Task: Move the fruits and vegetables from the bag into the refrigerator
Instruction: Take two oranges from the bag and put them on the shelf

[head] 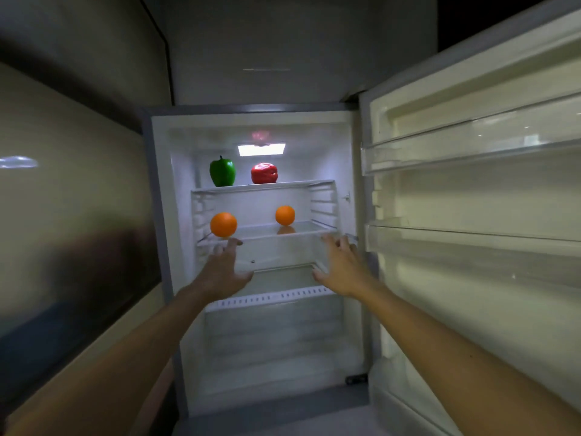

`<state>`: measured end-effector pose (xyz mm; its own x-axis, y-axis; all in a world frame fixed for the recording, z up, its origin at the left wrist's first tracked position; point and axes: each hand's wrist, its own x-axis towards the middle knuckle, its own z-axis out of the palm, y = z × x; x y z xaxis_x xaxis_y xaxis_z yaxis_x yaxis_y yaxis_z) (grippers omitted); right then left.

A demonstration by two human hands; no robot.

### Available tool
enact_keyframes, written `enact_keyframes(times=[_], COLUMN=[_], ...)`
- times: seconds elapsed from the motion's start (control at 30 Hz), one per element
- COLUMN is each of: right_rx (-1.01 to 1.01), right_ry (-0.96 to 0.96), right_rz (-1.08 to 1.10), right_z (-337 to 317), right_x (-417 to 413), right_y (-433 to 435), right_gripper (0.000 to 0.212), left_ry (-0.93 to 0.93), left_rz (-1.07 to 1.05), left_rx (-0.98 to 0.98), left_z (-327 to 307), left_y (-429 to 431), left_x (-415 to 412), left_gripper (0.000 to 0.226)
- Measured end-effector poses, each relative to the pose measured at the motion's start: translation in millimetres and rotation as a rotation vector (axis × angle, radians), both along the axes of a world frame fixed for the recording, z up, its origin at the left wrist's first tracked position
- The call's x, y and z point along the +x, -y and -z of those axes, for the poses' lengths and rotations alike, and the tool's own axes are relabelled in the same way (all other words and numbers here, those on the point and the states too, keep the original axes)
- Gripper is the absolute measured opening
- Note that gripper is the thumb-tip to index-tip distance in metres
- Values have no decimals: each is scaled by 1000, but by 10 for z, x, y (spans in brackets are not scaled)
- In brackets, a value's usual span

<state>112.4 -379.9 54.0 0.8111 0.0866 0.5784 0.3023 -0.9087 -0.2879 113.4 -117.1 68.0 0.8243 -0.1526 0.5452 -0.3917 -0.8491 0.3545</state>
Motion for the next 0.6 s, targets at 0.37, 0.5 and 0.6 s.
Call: enact_keyframes(times=[0.37, 0.5, 0.6], right_rx=[2, -6, -14], right_ry=[-75, -108, -144], right_rz=[115, 175, 219], right_z=[224, 362, 465], right_x=[-1190, -1646, -1935], right_y=[8, 27, 84], right_gripper=[82, 80, 80], left_ry=[-80, -127, -143], left_rz=[77, 124, 162], left_rx=[13, 31, 51], left_z=[340, 456, 505], left_y=[-74, 3, 155], left_x=[-871, -1154, -1323], left_gripper=[74, 77, 75])
